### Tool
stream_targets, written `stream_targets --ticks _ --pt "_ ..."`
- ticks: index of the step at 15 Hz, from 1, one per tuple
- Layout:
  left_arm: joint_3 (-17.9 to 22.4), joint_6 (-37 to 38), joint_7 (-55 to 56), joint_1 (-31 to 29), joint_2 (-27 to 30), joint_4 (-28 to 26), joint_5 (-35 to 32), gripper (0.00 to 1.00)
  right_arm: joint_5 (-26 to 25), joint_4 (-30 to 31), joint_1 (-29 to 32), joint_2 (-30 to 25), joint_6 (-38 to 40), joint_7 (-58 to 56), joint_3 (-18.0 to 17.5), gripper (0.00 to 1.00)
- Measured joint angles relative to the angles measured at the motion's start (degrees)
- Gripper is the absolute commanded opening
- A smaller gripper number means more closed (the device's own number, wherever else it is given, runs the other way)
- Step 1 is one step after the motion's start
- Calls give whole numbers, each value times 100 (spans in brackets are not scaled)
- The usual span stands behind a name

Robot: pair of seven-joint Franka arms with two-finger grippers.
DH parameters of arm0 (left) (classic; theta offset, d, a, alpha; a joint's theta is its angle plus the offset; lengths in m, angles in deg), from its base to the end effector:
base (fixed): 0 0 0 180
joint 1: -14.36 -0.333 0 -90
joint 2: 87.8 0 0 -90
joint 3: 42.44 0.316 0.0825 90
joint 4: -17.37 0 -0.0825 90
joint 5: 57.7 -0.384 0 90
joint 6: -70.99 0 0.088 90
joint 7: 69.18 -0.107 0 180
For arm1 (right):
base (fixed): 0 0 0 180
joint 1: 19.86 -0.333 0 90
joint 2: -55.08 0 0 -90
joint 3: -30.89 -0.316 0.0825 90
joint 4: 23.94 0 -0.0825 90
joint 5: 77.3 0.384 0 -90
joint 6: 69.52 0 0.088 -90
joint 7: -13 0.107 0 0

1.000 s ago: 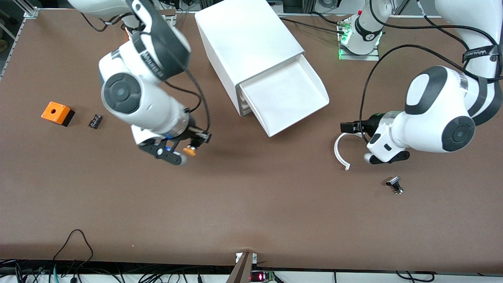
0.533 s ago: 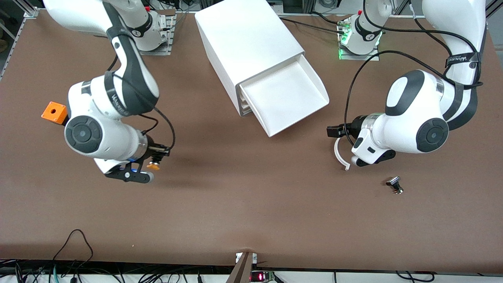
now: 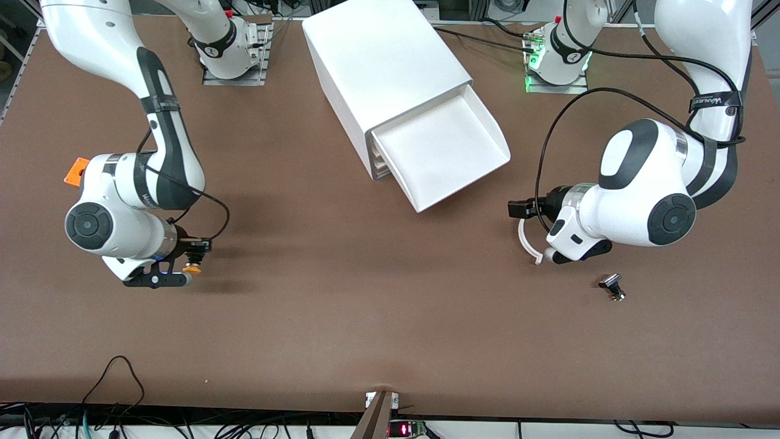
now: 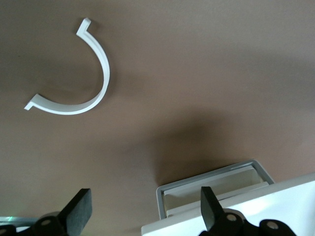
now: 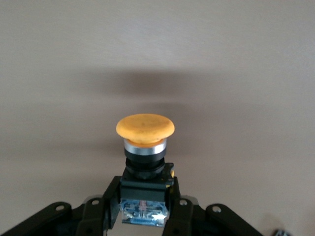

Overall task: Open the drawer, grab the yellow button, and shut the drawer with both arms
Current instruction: 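Carry the orange button away from the cabinet with the right gripper, then push the drawer closed with the left gripper while the right gripper lowers the button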

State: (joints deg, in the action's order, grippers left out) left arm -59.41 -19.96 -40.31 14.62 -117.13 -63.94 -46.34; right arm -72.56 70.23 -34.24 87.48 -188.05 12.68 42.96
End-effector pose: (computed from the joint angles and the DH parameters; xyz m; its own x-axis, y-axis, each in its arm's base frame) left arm 0.6355 -0.1845 0.3963 0.8796 0.1953 -0.4337 0.2759 -0.9523 0.1307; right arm 0.6677 0.0469 0.2815 0.9917 0.0234 -0.1262 0.0292 -0.9986 0.0445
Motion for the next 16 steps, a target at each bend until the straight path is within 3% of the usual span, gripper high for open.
stream_targets --ticks 2,6,10,12,13,14,16 --pt "-22 -450 137 65 -37 -118 5 89 108 420 237 -20 -481 -368 4 0" --pt "-46 -1527 329 306 -52 -614 37 96 313 948 586 3 -1087 -998 5 0" --pt "-62 -1782 1657 794 -50 -734 1 96 472 1034 756 126 -1234 -1179 5 2" --pt "-71 -1795 2472 1115 -35 -734 -287 96 573 1035 764 203 -1300 -1181 4 49" --pt "-75 -1794 2754 1237 -20 -739 -399 96 614 1035 764 238 -1322 -1181 3 92" --pt "-79 -1788 2926 1327 10 -767 -464 96 641 1036 764 268 -1342 -1181 2 100" --pt "-80 -1783 3039 1422 147 -958 -571 96 655 1033 764 284 -1365 -1181 -3 100"
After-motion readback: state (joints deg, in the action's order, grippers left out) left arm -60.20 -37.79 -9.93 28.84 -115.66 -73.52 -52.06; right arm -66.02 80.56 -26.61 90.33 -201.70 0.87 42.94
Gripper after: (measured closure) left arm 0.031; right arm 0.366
